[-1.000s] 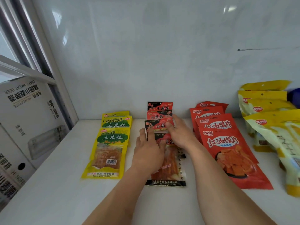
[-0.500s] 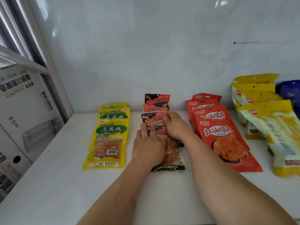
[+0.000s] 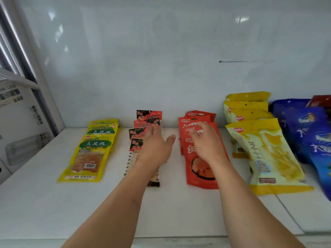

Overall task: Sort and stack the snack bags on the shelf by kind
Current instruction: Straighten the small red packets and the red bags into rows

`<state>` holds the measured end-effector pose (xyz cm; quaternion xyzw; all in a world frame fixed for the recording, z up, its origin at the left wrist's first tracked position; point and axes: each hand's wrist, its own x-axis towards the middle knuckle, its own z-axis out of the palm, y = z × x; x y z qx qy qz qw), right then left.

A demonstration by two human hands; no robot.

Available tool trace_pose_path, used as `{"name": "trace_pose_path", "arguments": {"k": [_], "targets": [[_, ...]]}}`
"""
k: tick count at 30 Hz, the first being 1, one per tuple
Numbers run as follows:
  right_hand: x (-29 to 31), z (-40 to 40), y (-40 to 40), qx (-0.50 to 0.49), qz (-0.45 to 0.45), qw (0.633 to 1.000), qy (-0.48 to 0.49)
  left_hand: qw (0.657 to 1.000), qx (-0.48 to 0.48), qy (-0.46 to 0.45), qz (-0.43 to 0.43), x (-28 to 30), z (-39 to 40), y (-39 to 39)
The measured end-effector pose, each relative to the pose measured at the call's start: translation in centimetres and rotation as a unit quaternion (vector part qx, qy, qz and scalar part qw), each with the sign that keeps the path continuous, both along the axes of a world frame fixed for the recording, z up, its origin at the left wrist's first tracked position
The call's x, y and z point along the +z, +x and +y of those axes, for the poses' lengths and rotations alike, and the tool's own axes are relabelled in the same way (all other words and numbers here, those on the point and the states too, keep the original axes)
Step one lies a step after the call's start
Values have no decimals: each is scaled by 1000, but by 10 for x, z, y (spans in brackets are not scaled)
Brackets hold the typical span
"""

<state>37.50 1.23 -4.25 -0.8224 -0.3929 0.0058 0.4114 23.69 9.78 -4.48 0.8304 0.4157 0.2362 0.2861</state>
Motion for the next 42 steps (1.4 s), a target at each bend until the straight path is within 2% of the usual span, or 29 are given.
{"name": "trace_pose_path", "arguments": {"k": [4, 6, 10, 16, 19, 21, 25, 30, 32, 37, 40, 42], "targets": [[-24, -25, 28, -54, 13, 998, -7, 988, -8, -143, -49, -5, -31, 37], [-34, -26, 36, -61, 57, 996, -21, 984, 6, -167, -54, -13, -37, 51], [-42, -20, 42, -65, 137, 988, -42, 990, 23, -135, -26, -24, -38, 68], [-39, -13, 47, -44, 170, 983, -50, 993, 22, -111, -33, -30, -34, 76], [-33, -6, 56, -64, 156, 983, -68, 995, 20, -95, -35, -28, -33, 74], [-26, 6, 62, -73, 117, 988, -74, 998, 20, -52, -25, -26, -40, 69], [-8, 40, 77, -66, 50, 988, -127, 998, -9, 22, 50, -27, -59, 58], [-8, 63, 96, -69, 168, 974, -136, 993, -14, 31, 109, -37, -60, 57], [-15, 66, 97, -57, 180, 975, -121, 993, -14, 28, 111, -39, -56, 58], [-27, 71, 98, -71, 154, 979, -112, 994, -12, 31, 107, -42, -52, 57], [-15, 69, 95, -67, 56, 986, -141, 995, -19, 38, 95, -38, -57, 53], [-6, 70, 95, -18, -23, 987, -157, 992, -38, 57, 109, -36, -63, 51]]}}
